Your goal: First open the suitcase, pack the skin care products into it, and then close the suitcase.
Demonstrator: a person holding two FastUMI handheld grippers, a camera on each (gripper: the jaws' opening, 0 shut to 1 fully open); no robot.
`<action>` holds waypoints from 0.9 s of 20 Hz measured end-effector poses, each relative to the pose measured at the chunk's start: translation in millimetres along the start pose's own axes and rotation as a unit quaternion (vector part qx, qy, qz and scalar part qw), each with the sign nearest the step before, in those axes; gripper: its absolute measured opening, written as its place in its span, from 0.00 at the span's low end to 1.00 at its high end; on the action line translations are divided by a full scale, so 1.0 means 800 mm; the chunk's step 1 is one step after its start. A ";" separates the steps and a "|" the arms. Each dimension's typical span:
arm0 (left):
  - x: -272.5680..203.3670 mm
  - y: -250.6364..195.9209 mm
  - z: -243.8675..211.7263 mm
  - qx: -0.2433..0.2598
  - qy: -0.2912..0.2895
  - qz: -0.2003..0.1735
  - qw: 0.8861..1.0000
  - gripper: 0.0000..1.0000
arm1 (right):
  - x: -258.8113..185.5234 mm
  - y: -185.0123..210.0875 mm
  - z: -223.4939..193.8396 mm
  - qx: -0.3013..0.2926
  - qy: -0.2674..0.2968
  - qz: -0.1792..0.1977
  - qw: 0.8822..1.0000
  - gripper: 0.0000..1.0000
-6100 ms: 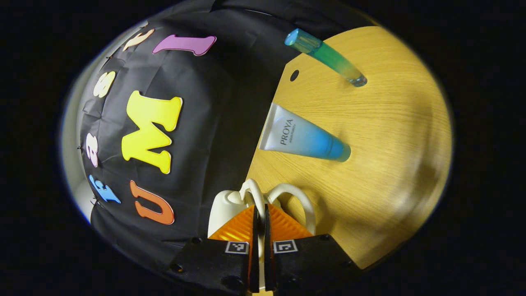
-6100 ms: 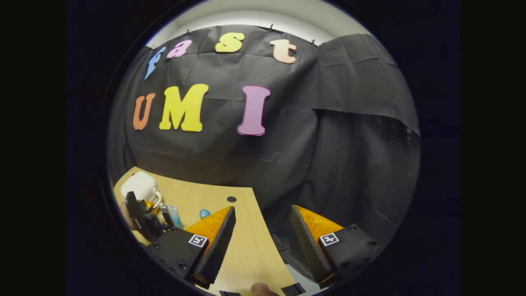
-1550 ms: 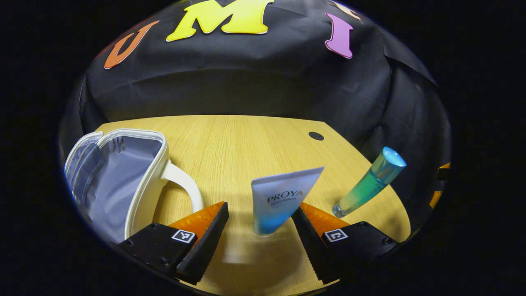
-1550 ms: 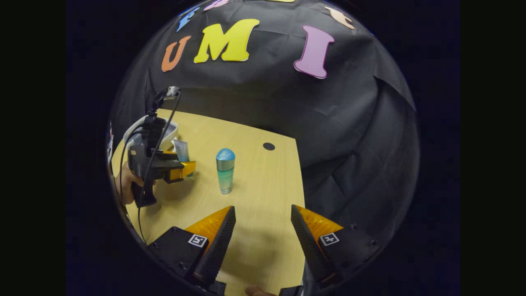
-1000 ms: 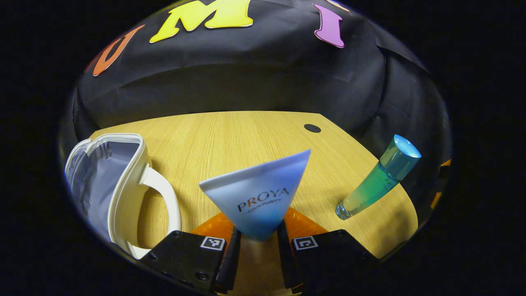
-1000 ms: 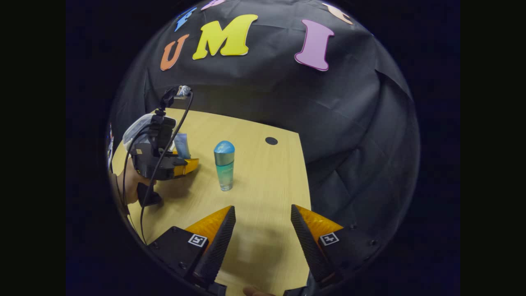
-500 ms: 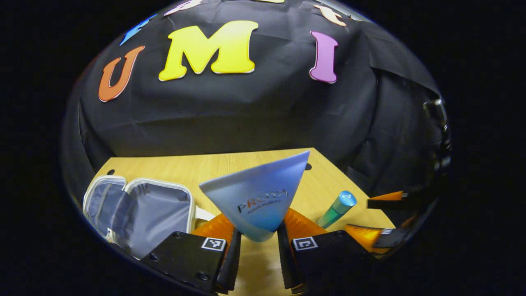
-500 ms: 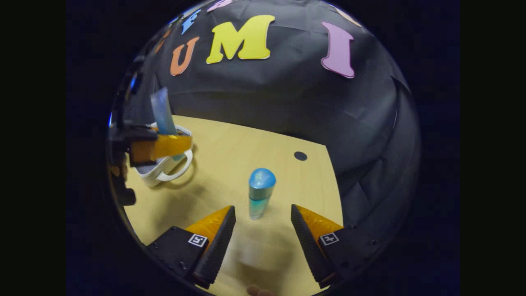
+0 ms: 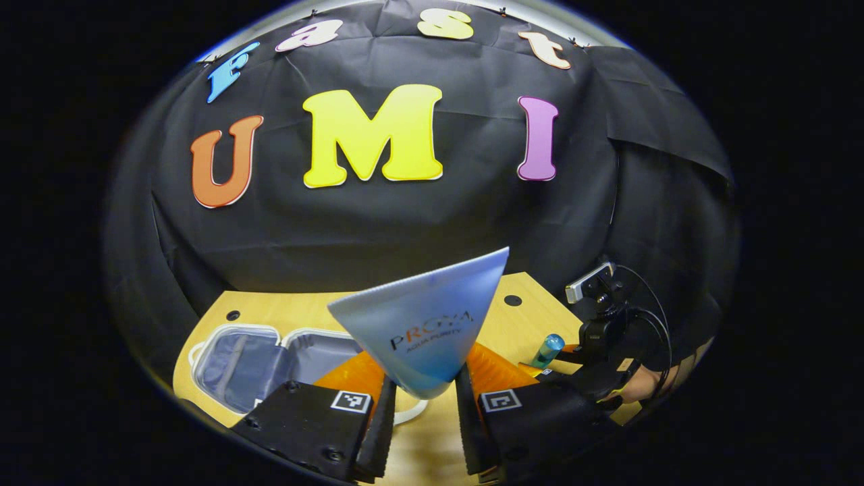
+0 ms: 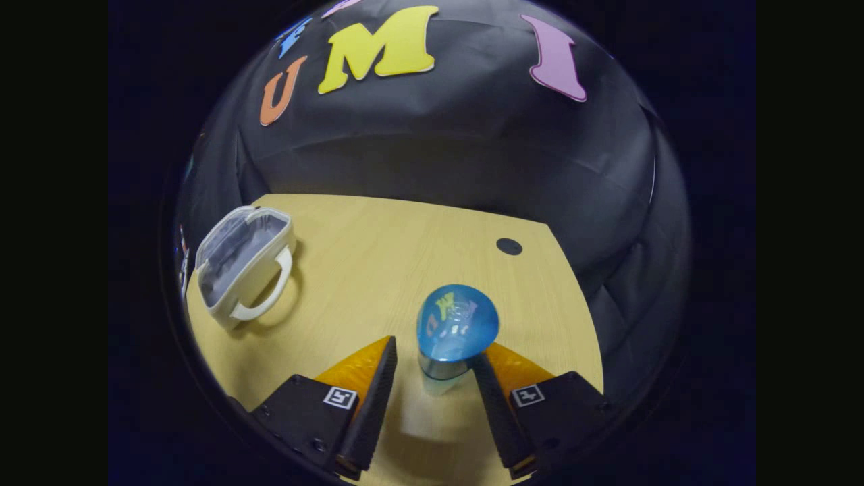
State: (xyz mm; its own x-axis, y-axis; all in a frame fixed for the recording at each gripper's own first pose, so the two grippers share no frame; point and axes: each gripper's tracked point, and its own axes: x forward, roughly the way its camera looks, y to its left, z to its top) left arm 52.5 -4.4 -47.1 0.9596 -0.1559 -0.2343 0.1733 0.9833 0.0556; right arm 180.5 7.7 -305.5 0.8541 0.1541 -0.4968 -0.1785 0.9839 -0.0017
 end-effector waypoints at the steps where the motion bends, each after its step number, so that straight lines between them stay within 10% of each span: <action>1: -0.008 0.010 0.000 0.004 0.003 0.005 1.000 0.45 | 0.004 -0.004 0.000 0.008 0.000 -0.005 1.000 0.60; 8: -0.040 0.076 0.022 0.000 -0.008 0.026 1.000 0.45 | -0.011 -0.008 0.001 0.000 0.000 -0.019 1.000 0.36; 18: -0.037 0.187 -0.034 -0.026 0.012 0.046 0.999 0.45 | -0.152 0.046 0.081 0.007 -0.063 -0.008 0.998 0.37</action>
State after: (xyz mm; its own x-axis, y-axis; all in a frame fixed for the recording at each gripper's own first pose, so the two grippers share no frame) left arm 43.6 150.1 -58.3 0.9653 -0.0631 -0.2533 0.0723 0.9970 0.0273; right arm 101.9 30.7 -188.9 0.9118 0.1478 -0.3832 -0.1585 0.9873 0.0036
